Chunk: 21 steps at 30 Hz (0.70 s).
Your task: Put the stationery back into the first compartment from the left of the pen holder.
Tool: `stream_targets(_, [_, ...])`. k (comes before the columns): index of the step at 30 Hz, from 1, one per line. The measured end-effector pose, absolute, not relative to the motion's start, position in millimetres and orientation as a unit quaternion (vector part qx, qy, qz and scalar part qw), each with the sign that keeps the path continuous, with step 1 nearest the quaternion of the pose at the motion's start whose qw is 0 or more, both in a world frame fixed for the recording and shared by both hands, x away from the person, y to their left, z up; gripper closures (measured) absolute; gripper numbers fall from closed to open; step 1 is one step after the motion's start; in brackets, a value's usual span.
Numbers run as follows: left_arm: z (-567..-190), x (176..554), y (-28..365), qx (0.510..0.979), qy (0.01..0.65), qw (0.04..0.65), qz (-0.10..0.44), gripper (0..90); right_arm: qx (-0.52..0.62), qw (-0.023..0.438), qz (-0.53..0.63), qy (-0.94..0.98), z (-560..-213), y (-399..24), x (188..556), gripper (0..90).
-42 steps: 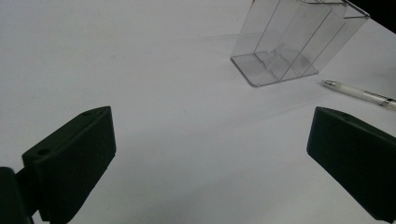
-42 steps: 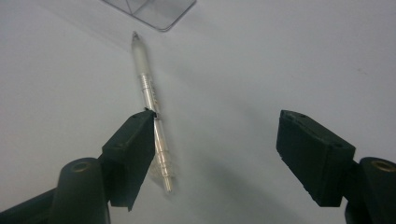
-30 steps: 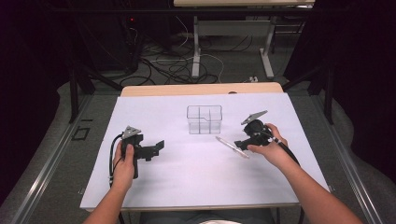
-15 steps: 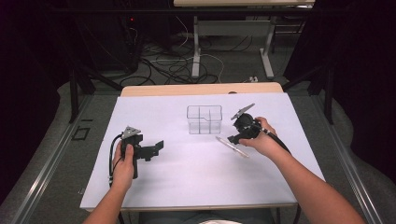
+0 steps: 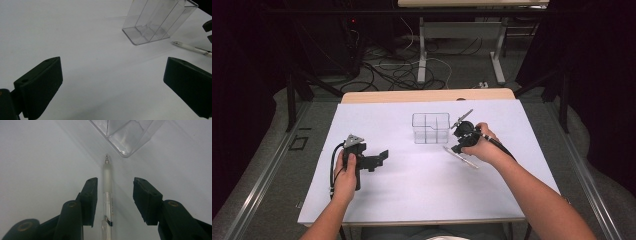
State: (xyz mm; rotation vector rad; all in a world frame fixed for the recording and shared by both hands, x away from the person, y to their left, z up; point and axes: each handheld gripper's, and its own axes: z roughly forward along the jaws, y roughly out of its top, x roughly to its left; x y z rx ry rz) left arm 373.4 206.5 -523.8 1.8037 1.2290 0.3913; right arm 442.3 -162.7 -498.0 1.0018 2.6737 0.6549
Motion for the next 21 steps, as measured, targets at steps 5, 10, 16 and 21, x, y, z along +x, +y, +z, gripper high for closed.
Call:
stream_targets(5, [-524,373,207,0.726,0.495,0.449,0.16,2.4,0.335,0.097,0.226,0.909,-501,-159,445,57.2])
stream_targets(10, [-525,373,208,0.725,0.498,0.448,0.16,2.5,0.338,0.084,0.206,0.914,-506,-154,447,61.3])
stream_targets(16, [-526,373,207,0.726,0.499,0.446,0.159,2.7,0.311,0.043,0.062,0.947,-493,-151,455,64.9])
stream_targets(21, [-526,373,207,0.728,0.497,0.444,0.159,3.0,0.338,0.084,0.183,0.919,-517,-148,452,69.1])
